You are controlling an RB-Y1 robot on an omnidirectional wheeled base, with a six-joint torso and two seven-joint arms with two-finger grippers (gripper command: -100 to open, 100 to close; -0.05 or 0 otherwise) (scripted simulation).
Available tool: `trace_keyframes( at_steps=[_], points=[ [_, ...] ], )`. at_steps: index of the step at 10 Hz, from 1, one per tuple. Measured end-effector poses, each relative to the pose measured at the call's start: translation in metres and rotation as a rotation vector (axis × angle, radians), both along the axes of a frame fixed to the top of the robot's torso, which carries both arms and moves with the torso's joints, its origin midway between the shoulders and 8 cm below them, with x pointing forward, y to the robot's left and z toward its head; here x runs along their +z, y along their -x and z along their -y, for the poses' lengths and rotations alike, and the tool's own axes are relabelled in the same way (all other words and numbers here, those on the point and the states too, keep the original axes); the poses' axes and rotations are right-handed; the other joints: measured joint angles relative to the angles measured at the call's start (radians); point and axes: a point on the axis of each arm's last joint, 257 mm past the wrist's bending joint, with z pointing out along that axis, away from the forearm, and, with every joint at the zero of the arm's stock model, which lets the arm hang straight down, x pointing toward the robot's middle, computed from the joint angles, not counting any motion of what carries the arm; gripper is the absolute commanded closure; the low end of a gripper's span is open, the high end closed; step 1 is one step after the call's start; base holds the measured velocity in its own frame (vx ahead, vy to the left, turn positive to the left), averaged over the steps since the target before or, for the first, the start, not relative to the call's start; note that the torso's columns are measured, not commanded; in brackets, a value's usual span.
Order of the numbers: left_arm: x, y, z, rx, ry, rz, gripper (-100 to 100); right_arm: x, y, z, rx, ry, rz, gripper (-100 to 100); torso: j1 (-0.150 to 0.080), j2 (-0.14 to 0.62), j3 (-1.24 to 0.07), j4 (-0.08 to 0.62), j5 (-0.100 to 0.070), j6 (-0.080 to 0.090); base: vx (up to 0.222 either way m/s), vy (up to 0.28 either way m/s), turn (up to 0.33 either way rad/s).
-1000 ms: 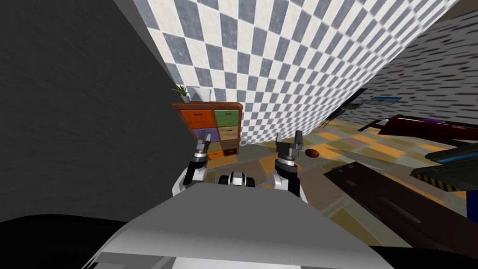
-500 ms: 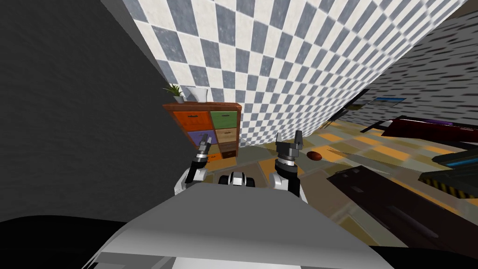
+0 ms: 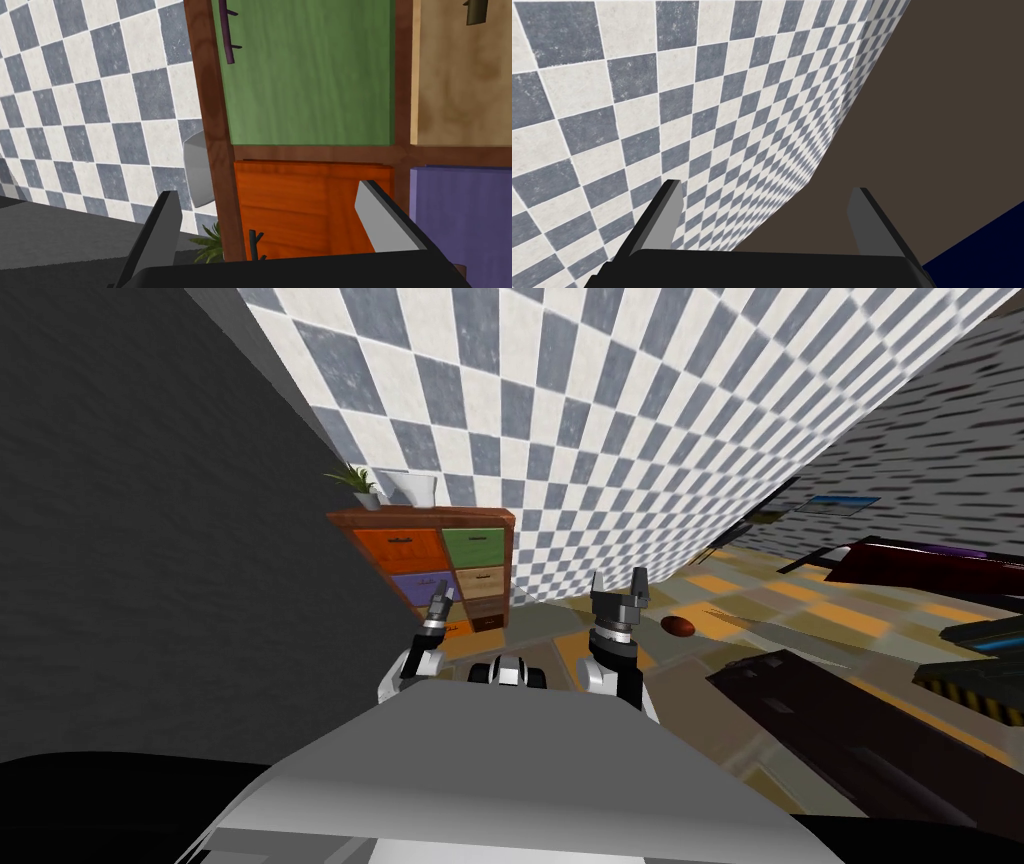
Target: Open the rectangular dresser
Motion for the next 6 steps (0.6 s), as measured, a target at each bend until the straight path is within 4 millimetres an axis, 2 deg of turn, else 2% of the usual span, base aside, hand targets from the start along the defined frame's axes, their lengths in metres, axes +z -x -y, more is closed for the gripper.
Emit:
trace_keyframes(
  at_steps=[6],
  points=[
    [-0.052,-0.008,-0.016,0.04,0.027,-0.109,-100,0.0,0.0,0.0,0.0,0.0,0.0,0,0.0,0.0,0.0,0.0,0.0,0.0,0.123,-0.041,0.009]
  ],
)
